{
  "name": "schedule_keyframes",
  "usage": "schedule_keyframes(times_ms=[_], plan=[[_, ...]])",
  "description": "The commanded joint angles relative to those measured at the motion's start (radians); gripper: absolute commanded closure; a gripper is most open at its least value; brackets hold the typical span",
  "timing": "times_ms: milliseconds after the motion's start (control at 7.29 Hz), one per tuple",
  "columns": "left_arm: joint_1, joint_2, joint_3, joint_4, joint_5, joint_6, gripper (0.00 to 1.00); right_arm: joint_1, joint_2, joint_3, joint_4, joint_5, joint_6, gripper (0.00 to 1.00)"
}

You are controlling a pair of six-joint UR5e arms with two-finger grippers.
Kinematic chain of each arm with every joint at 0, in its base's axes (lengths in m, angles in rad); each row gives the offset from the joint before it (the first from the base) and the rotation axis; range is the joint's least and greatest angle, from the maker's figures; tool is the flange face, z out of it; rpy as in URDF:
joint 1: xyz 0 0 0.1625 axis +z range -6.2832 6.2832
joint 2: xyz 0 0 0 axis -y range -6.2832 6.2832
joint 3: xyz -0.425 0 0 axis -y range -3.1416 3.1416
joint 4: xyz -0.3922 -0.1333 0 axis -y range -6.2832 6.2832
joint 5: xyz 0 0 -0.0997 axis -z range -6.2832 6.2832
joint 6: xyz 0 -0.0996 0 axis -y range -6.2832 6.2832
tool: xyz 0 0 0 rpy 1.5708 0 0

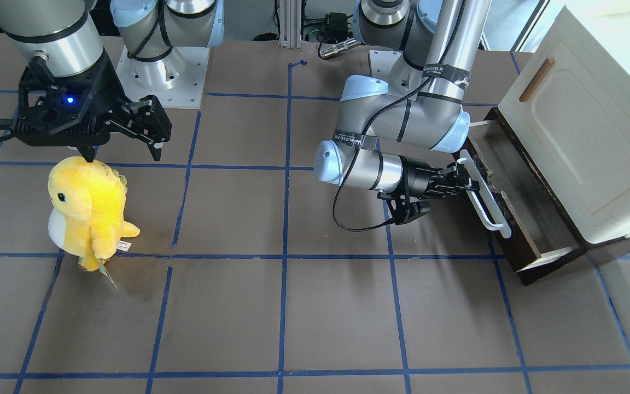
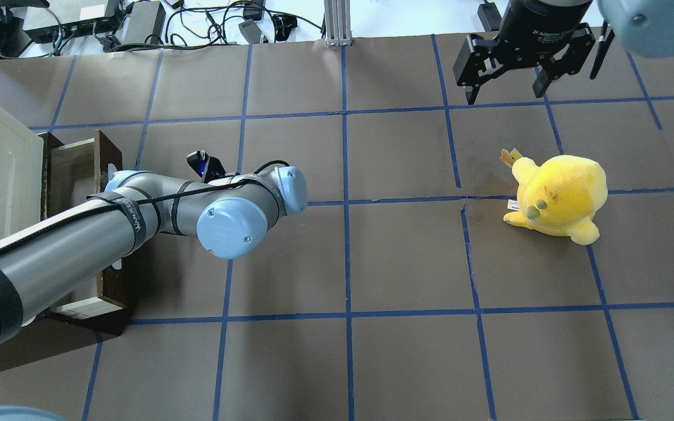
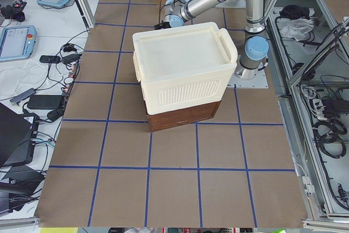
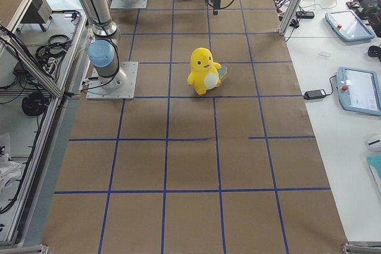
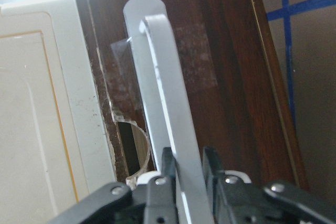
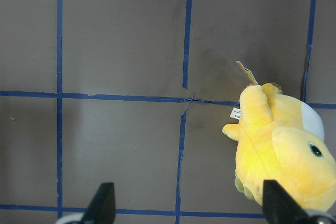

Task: Pull drawer sideways
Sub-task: 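Pull the handle with the left gripper, sliding the drawer out toward the table center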

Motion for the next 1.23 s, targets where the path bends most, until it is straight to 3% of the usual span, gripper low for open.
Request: schedule_keyframes(times_ms=[0,548,1097], plan=[[-0.011,0.0,0.012,-0.001,-0.001,0.0,0.75,0.0,0.0,0.0,0.0,0.0,0.0,0.0],[-0.017,0.0,0.014,0.001,-0.04,0.0,0.75,0.0,0.0,0.0,0.0,0.0,0.0,0.0],[-0.019,0.006,0.014,0.002,-0.037,0.003,0.45,0.0,0.0,0.0,0.0,0.0,0.0,0.0]])
